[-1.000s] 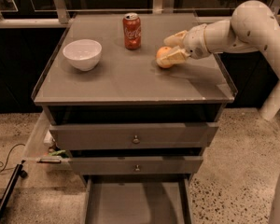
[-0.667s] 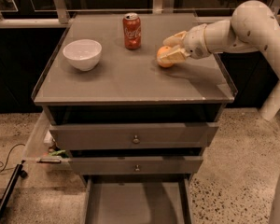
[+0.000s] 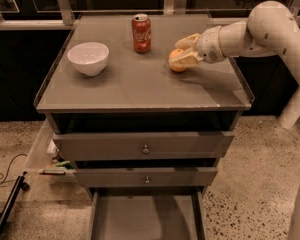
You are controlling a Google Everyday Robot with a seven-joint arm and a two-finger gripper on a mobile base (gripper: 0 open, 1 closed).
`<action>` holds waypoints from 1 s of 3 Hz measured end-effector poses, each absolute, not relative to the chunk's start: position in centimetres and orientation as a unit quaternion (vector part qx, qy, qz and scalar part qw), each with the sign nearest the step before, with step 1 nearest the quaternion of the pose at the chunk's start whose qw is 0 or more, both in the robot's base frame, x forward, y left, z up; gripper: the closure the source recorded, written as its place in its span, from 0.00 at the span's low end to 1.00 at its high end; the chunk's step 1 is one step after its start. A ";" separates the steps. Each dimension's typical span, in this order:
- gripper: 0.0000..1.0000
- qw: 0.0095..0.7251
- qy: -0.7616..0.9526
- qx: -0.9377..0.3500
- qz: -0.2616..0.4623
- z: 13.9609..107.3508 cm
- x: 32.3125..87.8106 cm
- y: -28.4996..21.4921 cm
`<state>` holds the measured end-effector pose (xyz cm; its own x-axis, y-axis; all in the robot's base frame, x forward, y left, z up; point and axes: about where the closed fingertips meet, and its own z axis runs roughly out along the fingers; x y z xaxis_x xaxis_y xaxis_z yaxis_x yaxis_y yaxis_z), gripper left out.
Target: Place orange into bottom drawer
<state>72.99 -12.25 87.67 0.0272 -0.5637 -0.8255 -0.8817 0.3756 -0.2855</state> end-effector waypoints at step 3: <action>0.57 0.479 0.677 -0.533 0.166 87.7 73.0 -12.2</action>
Offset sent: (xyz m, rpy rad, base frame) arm 0.0000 0.0000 0.0000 0.0000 0.0000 0.0000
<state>72.99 -12.24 87.67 0.0272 -0.5637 -0.8255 -0.8817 0.3755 -0.2855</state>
